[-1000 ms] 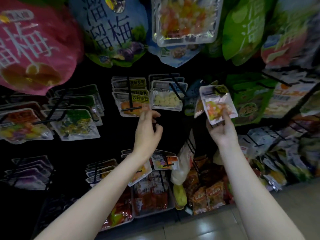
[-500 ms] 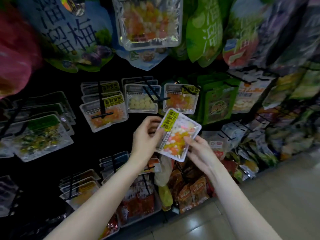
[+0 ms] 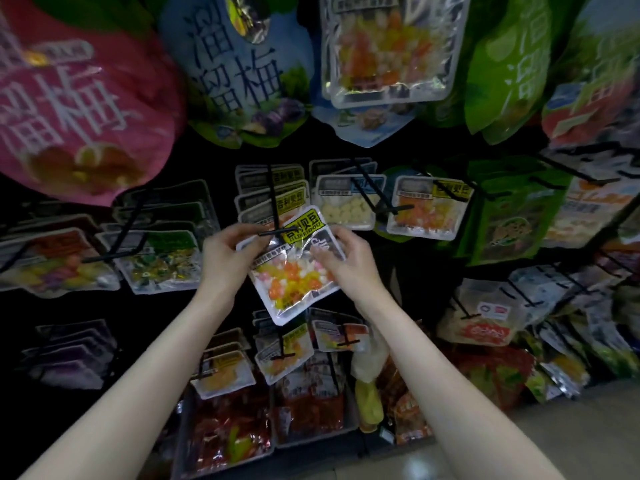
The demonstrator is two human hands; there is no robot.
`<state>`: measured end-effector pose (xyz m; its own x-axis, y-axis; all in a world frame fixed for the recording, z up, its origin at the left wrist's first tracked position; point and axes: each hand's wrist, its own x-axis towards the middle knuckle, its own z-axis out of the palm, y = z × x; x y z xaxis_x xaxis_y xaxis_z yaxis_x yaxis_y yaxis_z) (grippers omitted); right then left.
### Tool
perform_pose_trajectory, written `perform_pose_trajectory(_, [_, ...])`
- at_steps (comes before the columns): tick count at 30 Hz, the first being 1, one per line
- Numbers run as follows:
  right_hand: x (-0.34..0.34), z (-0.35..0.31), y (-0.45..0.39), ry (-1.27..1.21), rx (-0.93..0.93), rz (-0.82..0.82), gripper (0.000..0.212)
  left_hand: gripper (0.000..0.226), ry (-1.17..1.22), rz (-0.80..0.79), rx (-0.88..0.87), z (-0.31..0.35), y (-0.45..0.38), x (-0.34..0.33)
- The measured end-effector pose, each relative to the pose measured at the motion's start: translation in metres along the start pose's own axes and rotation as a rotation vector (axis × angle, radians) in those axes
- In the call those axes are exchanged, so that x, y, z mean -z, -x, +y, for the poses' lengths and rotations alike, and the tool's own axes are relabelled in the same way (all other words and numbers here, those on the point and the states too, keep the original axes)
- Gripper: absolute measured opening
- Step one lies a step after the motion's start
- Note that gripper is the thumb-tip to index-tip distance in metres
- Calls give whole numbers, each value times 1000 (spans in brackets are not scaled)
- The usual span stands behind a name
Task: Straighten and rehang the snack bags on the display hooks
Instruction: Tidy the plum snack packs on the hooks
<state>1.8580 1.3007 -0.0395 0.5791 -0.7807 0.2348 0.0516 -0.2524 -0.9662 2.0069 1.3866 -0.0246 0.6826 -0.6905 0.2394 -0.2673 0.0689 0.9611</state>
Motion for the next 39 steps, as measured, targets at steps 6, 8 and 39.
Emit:
perform_pose_trajectory(6, [13, 11, 11, -82, -90, -66, 16, 18, 21, -78, 15, -3, 18, -3])
perform_pose_trajectory(8, [17, 11, 14, -101, -83, -77, 19, 17, 26, -91, -23, -2, 26, -2])
perform_pose_trajectory(39, [12, 29, -15, 63, -356, 398, 28, 24, -222, 321, 118, -19, -35, -19])
